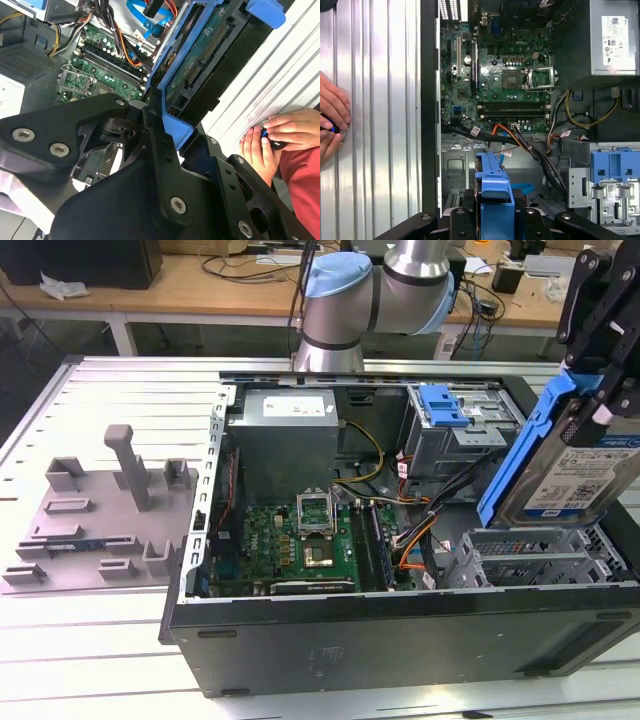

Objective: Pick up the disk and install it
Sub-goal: 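Insert the disk into the insertion slot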

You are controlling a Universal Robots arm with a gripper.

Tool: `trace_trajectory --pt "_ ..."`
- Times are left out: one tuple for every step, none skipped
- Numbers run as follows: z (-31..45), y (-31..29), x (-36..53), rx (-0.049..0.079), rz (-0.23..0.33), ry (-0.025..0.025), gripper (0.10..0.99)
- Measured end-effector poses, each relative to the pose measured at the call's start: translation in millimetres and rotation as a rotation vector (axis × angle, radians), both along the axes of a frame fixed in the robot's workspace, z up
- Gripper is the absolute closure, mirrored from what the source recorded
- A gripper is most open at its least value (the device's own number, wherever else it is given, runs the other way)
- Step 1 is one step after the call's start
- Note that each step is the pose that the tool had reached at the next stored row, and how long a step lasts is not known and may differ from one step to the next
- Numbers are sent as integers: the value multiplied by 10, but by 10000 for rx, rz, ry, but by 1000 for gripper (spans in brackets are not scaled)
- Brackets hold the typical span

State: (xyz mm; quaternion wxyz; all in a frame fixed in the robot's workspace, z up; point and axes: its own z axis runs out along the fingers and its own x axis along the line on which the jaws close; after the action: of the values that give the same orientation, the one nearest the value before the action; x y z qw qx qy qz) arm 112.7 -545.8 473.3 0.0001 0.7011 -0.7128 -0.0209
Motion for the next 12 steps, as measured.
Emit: trace_trajectory --pt "-6 0 0 -7 2 0 718" --pt "-15 0 0 -19 4 0 718" --pt "-21 0 0 -27 5 0 718" --pt "-27 0 0 -36 7 0 718" --pt "-28 0 1 -43 9 0 718" --pt "-29 0 0 -44 8 0 718" --pt "-29 0 0 -43 8 0 718" --pt "-29 0 1 -44 8 0 718" --pt "-33 0 1 -51 9 0 718" --pt "-36 0 0 -67 18 0 718" --pt "-40 0 0 -73 23 0 718" --pt "-46 0 1 -84 33 0 718"
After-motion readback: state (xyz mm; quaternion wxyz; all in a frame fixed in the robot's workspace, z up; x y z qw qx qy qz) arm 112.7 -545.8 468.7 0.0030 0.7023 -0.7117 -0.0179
